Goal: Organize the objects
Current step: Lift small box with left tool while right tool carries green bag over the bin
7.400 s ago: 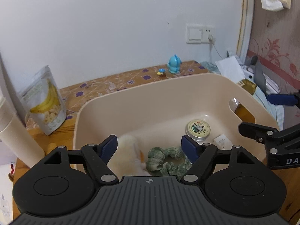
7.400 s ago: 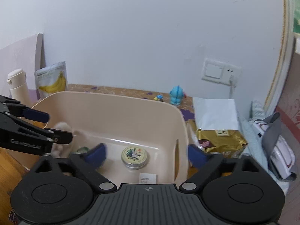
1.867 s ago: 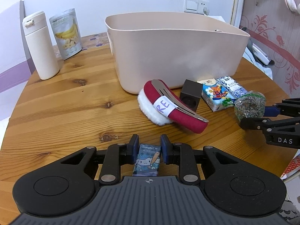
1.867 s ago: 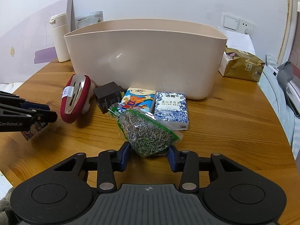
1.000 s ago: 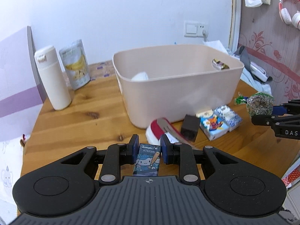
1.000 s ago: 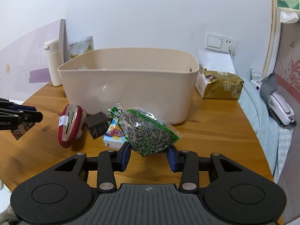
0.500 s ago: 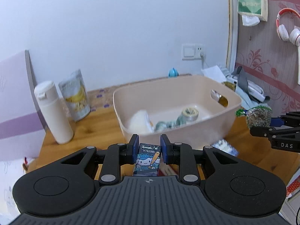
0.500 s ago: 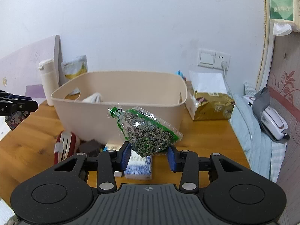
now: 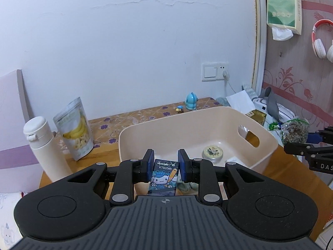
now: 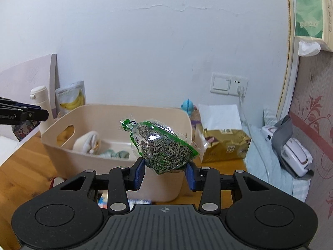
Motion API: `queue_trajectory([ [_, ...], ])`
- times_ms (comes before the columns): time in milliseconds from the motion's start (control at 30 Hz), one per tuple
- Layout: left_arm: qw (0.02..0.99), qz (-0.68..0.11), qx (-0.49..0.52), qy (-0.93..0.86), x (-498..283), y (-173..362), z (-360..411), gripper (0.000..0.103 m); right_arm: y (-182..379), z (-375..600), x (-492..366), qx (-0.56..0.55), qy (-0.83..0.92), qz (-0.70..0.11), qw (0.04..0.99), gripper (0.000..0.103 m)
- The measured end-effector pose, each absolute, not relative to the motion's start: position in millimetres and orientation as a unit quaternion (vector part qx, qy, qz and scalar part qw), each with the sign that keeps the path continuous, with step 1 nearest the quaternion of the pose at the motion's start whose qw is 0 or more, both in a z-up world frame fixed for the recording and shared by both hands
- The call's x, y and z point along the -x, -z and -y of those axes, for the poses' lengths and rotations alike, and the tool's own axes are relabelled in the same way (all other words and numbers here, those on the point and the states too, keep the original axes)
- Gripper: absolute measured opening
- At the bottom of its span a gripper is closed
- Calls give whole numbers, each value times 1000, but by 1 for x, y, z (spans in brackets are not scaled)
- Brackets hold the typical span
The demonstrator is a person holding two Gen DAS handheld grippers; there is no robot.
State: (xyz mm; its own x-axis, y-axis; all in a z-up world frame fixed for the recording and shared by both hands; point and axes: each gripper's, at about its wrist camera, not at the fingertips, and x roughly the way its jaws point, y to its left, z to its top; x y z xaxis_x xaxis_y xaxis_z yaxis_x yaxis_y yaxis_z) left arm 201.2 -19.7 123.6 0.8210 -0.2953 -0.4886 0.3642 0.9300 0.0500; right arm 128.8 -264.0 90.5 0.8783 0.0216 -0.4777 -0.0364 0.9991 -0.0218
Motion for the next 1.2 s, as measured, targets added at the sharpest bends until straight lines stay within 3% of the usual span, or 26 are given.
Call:
queue_trajectory([
  [500,944,-263,-88,180,-259,-108,51,25,-99,269,-182,23,-17,-240,970,39],
  [1200,909,-340,-122,209,-317,-51,88,25,-60,256,-240,67,-27,-319,945,39],
])
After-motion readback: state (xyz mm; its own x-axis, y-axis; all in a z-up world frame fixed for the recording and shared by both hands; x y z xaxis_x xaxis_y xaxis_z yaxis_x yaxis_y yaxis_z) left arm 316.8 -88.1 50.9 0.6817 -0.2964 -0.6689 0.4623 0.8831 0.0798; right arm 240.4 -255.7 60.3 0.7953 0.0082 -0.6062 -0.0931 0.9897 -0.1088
